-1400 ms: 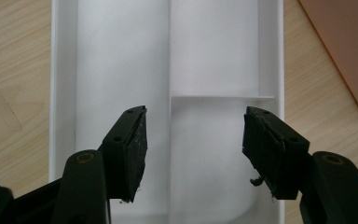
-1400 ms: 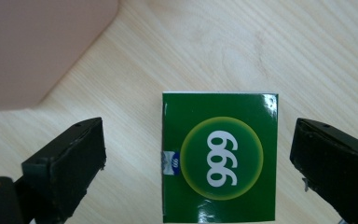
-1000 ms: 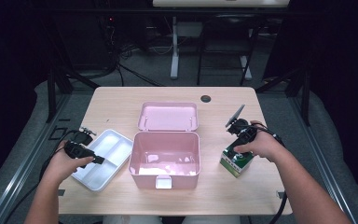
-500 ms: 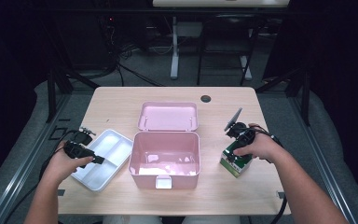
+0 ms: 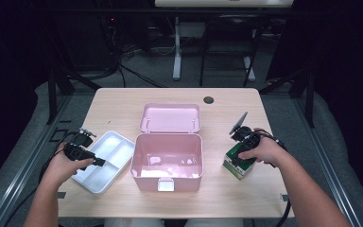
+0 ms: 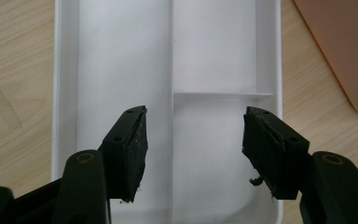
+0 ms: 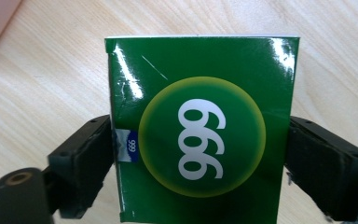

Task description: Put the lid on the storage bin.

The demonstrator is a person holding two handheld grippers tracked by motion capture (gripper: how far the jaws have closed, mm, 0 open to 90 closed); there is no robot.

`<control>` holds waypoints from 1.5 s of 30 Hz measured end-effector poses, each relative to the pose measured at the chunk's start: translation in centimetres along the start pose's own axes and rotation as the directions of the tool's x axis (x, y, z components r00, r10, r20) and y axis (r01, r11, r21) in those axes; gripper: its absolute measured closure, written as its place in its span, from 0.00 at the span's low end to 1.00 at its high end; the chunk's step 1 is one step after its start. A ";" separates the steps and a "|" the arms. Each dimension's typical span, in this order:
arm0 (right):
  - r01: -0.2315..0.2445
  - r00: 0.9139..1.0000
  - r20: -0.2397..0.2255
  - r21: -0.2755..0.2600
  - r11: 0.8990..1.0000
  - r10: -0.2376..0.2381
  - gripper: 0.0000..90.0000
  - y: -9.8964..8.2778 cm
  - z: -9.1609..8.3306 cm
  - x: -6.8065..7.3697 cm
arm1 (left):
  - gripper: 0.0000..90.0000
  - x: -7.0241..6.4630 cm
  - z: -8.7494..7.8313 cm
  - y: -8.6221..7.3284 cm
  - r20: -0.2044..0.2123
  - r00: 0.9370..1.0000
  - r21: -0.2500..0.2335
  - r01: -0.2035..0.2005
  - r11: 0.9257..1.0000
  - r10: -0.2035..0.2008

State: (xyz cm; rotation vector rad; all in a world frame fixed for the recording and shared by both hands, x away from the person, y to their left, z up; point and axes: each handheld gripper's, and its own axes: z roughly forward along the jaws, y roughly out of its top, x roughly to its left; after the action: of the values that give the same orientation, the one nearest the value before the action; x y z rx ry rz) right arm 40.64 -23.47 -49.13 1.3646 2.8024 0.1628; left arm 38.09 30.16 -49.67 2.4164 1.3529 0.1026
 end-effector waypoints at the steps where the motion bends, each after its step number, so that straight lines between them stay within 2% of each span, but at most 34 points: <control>1: -0.002 1.000 -0.002 0.000 1.000 0.002 0.14 0.0 0.0 0.0 | 0.44 0.0 0.0 0.0 0.001 1.000 0.001 -0.001 1.000 0.001; 29: -0.002 1.000 -0.016 0.020 1.000 0.002 0.18 0.2 -0.1 -0.2 | 0.44 0.1 0.0 -0.1 0.002 1.000 0.004 0.003 1.000 -0.003; 45: 0.025 1.000 -0.007 0.000 1.000 -0.025 0.18 0.5 -2.1 0.3 | 0.44 0.1 0.0 -0.1 0.006 1.000 0.003 0.006 1.000 -0.006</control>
State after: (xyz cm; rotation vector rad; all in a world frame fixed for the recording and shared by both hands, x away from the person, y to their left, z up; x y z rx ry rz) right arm 40.73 -23.10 -46.98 1.3310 2.8233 0.1672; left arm 38.06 30.31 -49.73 2.4135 1.3582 0.0909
